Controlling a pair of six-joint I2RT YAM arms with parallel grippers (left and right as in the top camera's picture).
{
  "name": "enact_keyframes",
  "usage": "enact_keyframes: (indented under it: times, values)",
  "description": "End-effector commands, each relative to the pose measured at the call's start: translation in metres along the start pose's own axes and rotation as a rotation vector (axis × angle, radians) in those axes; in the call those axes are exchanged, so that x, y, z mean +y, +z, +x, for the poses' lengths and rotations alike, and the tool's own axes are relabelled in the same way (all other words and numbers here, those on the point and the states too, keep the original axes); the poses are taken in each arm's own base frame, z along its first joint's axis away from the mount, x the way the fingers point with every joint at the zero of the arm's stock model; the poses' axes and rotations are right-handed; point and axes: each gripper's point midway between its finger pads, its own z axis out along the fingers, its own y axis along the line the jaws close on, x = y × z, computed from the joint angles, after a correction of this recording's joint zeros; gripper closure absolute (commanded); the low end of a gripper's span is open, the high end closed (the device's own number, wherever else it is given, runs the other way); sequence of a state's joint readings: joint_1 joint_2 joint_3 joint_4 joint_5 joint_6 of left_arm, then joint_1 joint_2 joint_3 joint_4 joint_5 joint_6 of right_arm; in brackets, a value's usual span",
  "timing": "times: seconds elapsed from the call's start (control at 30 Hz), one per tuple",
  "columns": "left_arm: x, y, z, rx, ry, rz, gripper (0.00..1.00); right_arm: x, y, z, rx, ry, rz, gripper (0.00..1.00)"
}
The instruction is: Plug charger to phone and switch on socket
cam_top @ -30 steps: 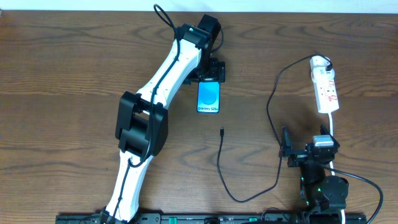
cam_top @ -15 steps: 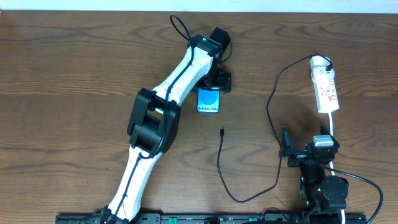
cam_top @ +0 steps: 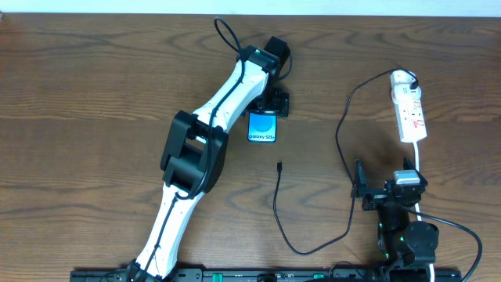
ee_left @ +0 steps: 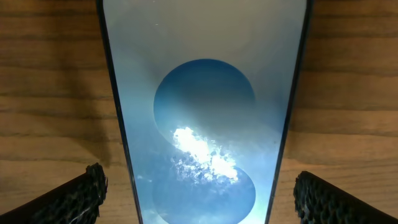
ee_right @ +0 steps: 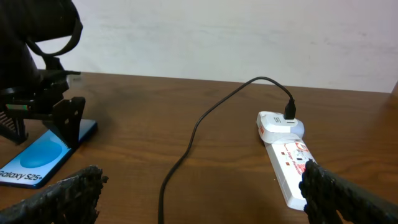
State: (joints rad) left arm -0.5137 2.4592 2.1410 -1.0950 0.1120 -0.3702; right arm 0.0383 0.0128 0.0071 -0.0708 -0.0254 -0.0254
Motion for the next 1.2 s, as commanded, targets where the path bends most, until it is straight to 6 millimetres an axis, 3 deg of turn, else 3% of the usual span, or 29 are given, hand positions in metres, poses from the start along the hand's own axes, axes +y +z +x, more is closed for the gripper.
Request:
enact_keyframes:
  times: [0.0, 0.3, 0.77, 1.17]
  values:
    - [0.003, 0.009, 0.004, 0.012, -0.009, -0.026, 0.02, -0.002, 0.000, 0.001, 0.002, 0.014, 0.009, 0.01]
    - [-0.010, 0.010, 0.004, -0.008, 0.017, -0.017, 0.02, -0.002, 0.000, 0.001, 0.002, 0.014, 0.009, 0.01]
    - [0.016, 0.018, 0.003, -0.014, -0.002, -0.109, 0.02, -0.002, 0.000, 0.001, 0.002, 0.014, 0.010, 0.01]
    - [0.004, 0.019, 0.002, -0.007, -0.002, -0.041, 0.02, -0.002, 0.000, 0.001, 0.002, 0.014, 0.009, 0.01]
